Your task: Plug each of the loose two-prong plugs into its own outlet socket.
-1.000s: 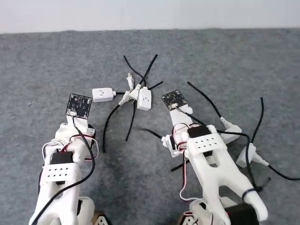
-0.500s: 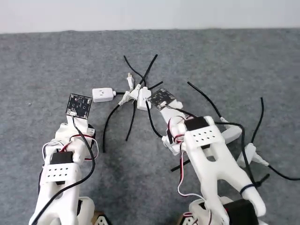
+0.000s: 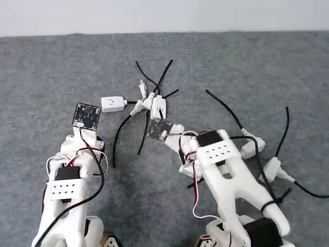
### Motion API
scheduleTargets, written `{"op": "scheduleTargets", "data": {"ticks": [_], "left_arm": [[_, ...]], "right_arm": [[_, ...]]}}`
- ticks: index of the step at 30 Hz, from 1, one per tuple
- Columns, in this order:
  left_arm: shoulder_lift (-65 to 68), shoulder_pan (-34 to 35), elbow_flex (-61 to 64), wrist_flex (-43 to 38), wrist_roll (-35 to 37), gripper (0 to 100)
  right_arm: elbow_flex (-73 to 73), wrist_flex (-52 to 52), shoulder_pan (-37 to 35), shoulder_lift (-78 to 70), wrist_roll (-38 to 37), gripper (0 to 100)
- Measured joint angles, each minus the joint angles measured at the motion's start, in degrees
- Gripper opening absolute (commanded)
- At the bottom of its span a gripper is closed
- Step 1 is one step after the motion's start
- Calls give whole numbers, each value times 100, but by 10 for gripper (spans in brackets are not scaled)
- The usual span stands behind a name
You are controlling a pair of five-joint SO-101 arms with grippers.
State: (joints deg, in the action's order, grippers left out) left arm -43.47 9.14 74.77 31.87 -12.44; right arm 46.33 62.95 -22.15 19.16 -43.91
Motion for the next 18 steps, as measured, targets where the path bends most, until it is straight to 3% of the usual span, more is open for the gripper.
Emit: {"op": "scheduleTargets", "data": {"ticks": [10, 15, 18], "left_arm": [[0, 0, 0, 0, 0, 91], [0, 0, 0, 0, 0, 91], [0, 0, 0, 0, 0, 91]], "right_arm": [[193, -967, -35, -905, -18, 256], [-26, -809, -53, -1292, 35, 0], [-176, -730, -308, -1319, 747, 9]]}}
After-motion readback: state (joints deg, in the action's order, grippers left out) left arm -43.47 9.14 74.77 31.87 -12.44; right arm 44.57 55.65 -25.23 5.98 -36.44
